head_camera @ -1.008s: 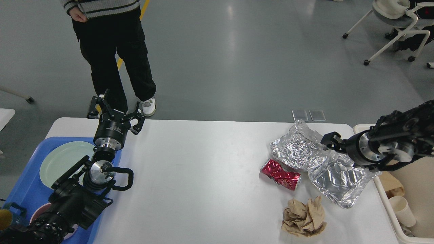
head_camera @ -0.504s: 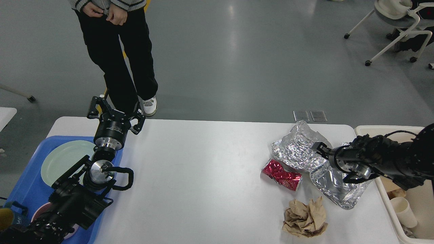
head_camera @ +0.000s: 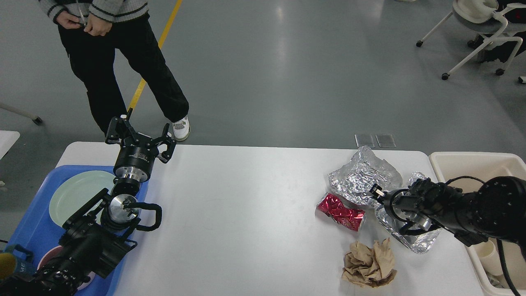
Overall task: Tidy desktop
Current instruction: 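Lift the foil tray and drop it into the beige bin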
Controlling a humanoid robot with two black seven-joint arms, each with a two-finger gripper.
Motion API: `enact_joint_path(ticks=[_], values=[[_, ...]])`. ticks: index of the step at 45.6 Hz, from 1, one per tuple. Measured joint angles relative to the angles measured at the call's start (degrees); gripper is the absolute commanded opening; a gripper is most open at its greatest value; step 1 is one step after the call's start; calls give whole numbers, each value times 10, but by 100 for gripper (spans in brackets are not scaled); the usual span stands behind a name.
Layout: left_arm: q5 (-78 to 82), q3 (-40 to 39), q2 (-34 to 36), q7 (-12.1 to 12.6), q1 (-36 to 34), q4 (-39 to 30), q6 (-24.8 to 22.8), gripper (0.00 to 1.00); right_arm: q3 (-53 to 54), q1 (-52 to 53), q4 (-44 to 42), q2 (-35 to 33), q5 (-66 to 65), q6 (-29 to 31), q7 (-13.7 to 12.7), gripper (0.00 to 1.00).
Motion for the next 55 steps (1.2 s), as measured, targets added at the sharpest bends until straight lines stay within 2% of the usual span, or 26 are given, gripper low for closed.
enact_joint_path(ticks=[28,35,40,44,49,55], values=[[0,0,0,0,0,0,0,97,2,-9,-13,-5,-7,0,0,0],[0,0,0,0,0,0,0,97,-2,17,5,-51,-34,6,-1,0],[0,0,0,0,0,0,0,97,-3,80,56,-96,-63,13,-1,0],[0,0,0,0,0,0,0,97,-2,163,131,-137,-74,35,0,0],[0,0,0,0,0,0,0,97,-2,301,251,-177,-87,97,0,0],[0,0,0,0,0,0,0,97,-5,450,368,-188,-102,158,1,0]])
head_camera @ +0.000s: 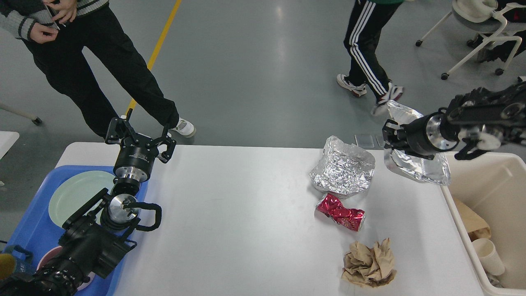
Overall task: Tidy desktop
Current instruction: 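Lift the foil tray and drop it into the beige bin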
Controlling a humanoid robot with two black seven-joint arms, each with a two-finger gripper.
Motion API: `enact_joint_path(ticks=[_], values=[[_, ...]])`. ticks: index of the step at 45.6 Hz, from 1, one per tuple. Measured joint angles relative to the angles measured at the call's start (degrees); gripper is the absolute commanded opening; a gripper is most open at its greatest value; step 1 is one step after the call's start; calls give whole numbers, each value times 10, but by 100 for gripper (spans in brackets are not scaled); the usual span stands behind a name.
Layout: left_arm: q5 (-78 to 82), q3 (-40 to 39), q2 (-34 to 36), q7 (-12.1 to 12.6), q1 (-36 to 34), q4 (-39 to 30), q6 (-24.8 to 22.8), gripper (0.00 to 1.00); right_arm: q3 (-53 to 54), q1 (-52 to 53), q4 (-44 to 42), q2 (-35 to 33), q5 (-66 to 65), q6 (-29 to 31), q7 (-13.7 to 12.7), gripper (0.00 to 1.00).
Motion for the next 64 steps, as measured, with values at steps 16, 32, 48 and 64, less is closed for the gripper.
enact_joint_path(ticks=[16,32,48,64], values=[[0,0,0,0,0,0,0,97,-12,222,178,45,-3,64,-1,0],[0,0,0,0,0,-1,0,97,-87,-53,-76,-16,-87,14,-1,0],[0,0,0,0,0,0,0,97,-79,-456,-509,13,-63,-106,-10,0],[0,0,0,0,0,0,0,97,-71,-612,-658,55,39,-109,-10,100]])
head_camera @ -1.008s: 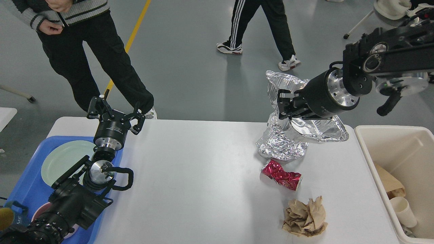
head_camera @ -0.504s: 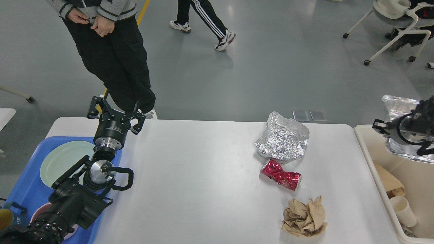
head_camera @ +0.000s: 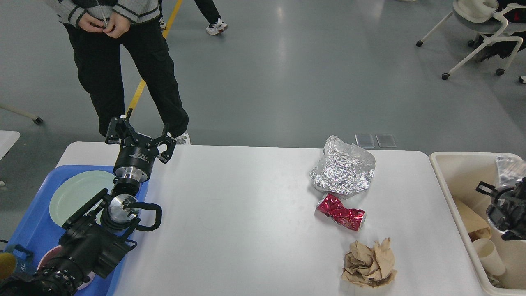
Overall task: Tidy desktop
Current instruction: 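Lift the foil tray and drop it into the beige bin, then move the right gripper to the crumpled silver foil and grasp it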
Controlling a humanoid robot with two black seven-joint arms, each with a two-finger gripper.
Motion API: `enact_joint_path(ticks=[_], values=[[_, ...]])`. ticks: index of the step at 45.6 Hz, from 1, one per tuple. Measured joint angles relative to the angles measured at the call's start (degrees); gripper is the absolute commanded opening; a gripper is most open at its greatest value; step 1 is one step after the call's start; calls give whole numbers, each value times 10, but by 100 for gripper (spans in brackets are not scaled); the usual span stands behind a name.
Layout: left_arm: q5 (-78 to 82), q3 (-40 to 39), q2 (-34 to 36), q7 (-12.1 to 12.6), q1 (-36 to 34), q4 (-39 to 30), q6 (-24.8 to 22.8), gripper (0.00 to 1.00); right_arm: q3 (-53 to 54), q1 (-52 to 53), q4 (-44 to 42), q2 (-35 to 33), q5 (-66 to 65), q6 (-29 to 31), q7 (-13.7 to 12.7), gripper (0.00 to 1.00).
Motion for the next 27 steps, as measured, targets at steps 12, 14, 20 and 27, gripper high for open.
enact_joint_path(ticks=[12,14,20,27], values=[[0,0,0,0,0,0,0,97,1,6,4,8,3,1,-1,100],[0,0,0,0,0,0,0,97,6,24,10,15,3,3,-1,100],[0,0,0,0,0,0,0,97,31,109,82,31,3,23,-1,100],[0,0,0,0,0,0,0,97,56,274,280,9,3,90,1,100]])
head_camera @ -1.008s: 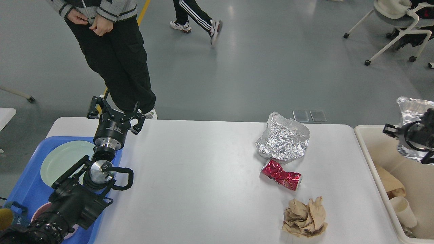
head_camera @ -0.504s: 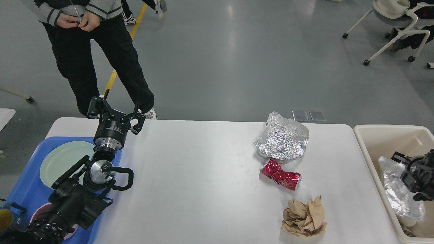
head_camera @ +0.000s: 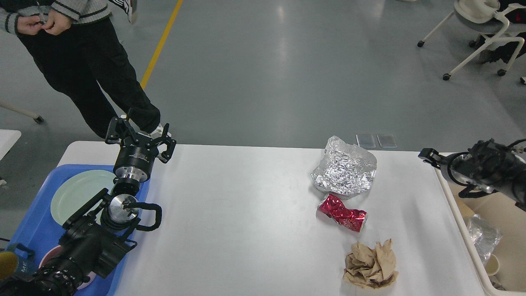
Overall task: Tidy desktop
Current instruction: 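Move the right gripper to the crumpled silver foil and grasp it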
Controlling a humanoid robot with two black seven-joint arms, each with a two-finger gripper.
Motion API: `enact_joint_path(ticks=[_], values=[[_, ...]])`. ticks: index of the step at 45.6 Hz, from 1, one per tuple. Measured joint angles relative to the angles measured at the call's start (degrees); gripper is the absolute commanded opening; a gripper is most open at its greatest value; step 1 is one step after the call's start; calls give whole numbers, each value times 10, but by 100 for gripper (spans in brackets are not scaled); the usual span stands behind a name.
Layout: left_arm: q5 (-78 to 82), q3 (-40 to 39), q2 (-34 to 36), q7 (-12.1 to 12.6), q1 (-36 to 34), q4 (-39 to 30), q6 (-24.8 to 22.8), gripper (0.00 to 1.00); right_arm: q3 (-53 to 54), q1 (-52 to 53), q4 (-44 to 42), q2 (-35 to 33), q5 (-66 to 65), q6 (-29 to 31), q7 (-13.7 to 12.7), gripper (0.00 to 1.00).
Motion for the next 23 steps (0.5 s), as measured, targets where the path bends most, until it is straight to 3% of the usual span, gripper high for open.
enact_joint_path(ticks=[15,23], values=[[0,0,0,0,0,0,0,97,-1,287,372,3,-21,34,6,100],[0,0,0,0,0,0,0,97,-3,329,433,28,-22,29,6,100]])
